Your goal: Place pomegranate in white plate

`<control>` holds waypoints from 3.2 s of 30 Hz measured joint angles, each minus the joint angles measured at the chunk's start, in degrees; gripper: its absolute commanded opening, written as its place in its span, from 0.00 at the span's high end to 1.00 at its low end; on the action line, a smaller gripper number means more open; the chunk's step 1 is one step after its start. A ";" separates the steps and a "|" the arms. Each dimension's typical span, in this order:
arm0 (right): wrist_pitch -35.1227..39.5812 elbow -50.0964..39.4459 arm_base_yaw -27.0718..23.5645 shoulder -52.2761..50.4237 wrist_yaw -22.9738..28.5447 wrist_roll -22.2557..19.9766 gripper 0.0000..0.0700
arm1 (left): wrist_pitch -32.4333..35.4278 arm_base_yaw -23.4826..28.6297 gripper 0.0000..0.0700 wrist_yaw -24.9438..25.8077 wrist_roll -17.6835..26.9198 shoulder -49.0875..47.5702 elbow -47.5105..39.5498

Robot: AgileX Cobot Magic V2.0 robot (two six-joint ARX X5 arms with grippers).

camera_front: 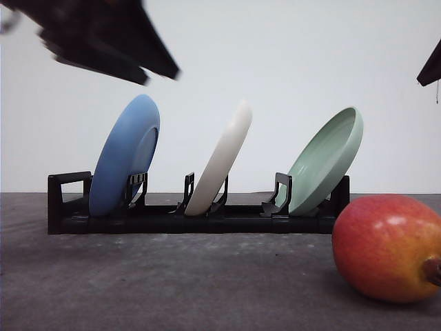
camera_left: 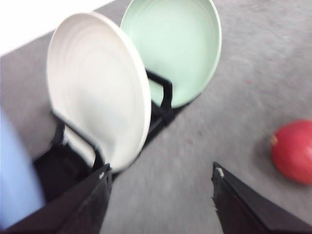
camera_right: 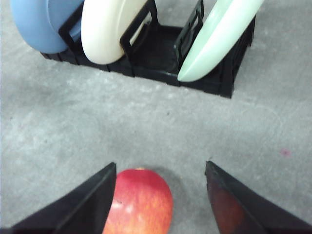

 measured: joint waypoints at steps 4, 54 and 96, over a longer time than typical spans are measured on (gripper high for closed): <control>0.24 0.00 0.00 0.00 -0.02 0.00 0.47 | 8.62 -2.69 0.44 -3.84 0.04 7.04 0.00; 0.24 0.00 0.00 0.00 0.02 0.00 0.47 | 17.00 -5.46 0.98 -17.94 -12.11 29.22 16.48; -0.46 0.00 0.00 0.00 0.02 -0.02 0.47 | -21.38 -22.91 0.98 -12.76 -8.71 -20.33 -6.56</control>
